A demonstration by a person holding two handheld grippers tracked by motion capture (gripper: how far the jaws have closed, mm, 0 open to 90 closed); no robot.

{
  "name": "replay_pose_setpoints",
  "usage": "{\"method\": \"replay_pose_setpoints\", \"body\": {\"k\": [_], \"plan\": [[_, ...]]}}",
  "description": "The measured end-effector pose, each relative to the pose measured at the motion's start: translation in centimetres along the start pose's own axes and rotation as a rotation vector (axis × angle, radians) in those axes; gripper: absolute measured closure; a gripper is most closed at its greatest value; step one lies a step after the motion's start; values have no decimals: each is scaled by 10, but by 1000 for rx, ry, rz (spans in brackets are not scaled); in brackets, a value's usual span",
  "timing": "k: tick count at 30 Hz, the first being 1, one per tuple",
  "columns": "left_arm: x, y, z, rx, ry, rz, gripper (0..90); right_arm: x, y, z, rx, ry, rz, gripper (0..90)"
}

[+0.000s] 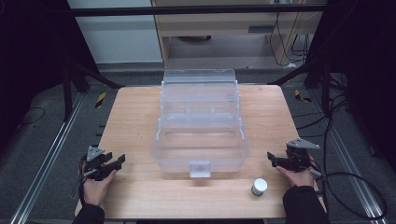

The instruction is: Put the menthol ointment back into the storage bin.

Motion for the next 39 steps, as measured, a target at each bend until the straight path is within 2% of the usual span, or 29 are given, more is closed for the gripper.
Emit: {"method": "replay_pose_setpoints", "body": {"k": [3,6,8,14,19,24,26,29,36,39], "plan": [[0,-1,0,-14,2,4,431,5,3,1,31,23,-17,204],[-1,-2,1,-14,10,8,428,6,8,3,76,69,-14,239],[-1,-2,2,-14,19,14,419,8,13,4,108,78,-2,259],[-1,-2,4,-17,34,18,393,16,34,2,156,139,-1,260],[-1,-1,4,-22,38,20,382,23,48,0,215,169,14,263],[0,-1,4,-24,43,19,368,32,60,2,252,221,36,268],[0,-1,4,-25,42,22,360,36,64,2,285,230,45,267],[-1,-2,4,-29,46,27,359,41,71,4,340,267,66,263],[-1,-2,3,-32,49,31,350,45,81,11,424,349,79,248],[-1,-2,4,-33,49,31,350,47,83,16,462,384,101,245]]}}
Point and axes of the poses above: each handheld gripper's, and its own axes: x roughly backward along the jaws, y roughly out of its top, z roughly to its left, the point moved 3 cm from there along -x, roughly forward along the jaws, and after that the axes turned 13 degrees about x, right-handed, at the moved point
